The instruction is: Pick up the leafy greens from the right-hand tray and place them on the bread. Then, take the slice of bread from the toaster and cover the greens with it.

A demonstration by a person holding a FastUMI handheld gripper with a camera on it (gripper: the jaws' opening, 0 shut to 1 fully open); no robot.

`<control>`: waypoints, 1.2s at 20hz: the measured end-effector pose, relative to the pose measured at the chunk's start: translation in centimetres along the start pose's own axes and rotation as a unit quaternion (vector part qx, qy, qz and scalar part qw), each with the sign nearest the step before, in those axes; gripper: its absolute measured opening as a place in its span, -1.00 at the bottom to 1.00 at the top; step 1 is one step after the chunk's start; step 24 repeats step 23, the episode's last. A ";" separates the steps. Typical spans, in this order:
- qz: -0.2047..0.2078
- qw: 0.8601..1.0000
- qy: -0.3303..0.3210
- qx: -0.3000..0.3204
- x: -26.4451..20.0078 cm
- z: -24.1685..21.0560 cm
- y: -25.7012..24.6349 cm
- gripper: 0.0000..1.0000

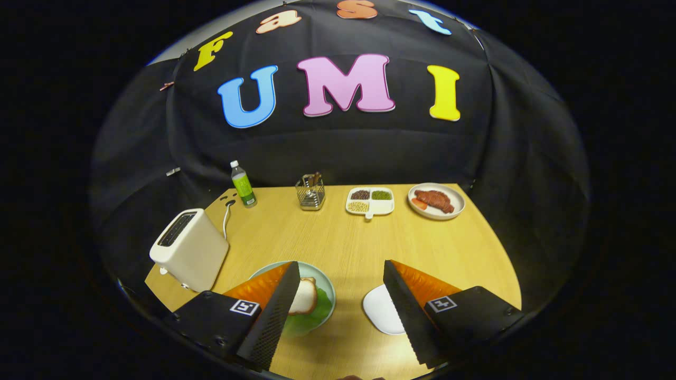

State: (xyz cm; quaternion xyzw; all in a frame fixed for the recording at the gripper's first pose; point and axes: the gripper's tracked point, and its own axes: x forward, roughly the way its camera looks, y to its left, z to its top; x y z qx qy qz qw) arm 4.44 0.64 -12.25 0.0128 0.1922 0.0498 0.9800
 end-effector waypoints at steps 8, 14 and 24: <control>-0.057 0.995 -0.086 0.006 -9.9 5.3 1.1 0.97; -0.073 0.987 -0.140 -0.002 -16.4 8.2 2.5 0.98; -0.063 0.978 -0.196 -0.042 -18.7 10.9 2.9 0.97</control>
